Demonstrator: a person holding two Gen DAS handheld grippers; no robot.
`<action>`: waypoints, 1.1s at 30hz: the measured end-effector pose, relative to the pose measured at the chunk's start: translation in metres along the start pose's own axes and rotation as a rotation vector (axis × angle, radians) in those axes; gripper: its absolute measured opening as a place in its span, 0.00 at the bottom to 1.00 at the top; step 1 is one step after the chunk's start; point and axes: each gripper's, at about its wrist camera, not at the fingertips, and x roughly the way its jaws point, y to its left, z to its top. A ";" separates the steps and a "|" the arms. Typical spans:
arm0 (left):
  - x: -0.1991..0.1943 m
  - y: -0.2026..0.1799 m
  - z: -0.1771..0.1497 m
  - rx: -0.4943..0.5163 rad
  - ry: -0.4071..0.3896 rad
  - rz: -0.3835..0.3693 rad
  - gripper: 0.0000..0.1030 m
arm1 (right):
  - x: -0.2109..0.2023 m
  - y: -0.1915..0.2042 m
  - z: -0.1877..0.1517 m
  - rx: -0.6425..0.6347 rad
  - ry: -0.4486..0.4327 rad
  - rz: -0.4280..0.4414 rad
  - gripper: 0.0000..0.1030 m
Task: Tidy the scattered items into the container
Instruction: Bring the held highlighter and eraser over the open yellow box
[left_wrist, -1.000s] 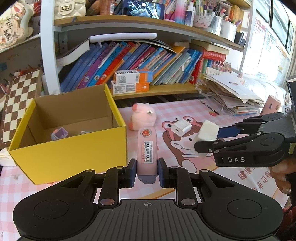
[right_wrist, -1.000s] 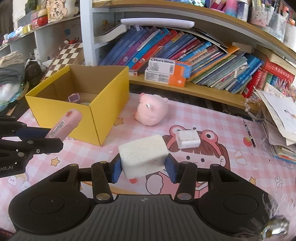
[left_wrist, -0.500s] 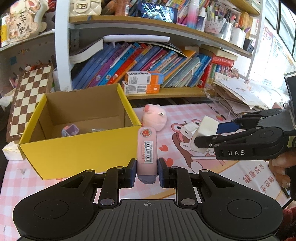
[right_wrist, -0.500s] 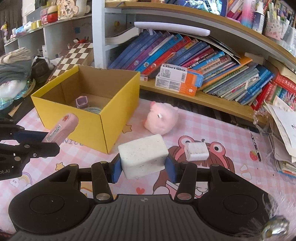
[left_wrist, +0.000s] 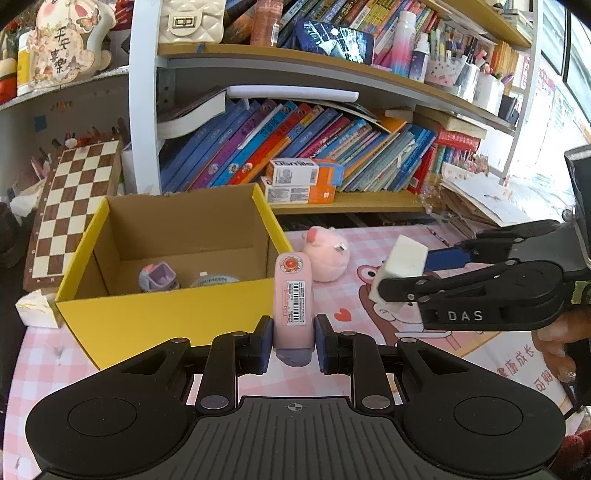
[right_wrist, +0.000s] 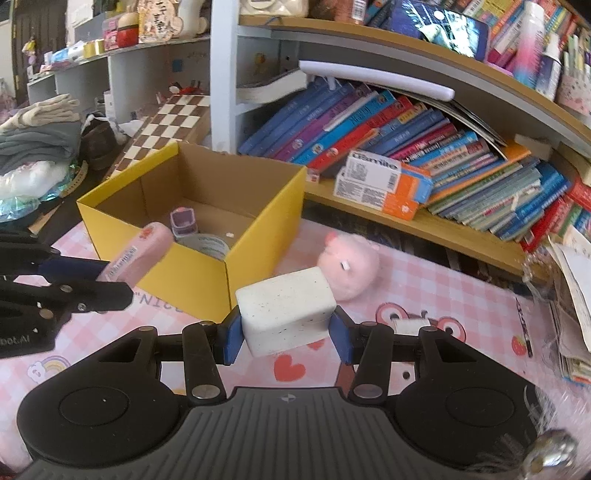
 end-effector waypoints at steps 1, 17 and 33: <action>0.000 0.000 0.001 0.002 -0.002 0.002 0.22 | 0.001 0.001 0.002 -0.005 -0.004 0.004 0.44; -0.001 0.029 0.020 -0.006 -0.048 0.087 0.22 | 0.014 0.014 0.039 -0.086 -0.063 0.047 0.44; 0.022 0.060 0.037 0.011 -0.026 0.136 0.22 | 0.045 0.031 0.071 -0.149 -0.074 0.098 0.44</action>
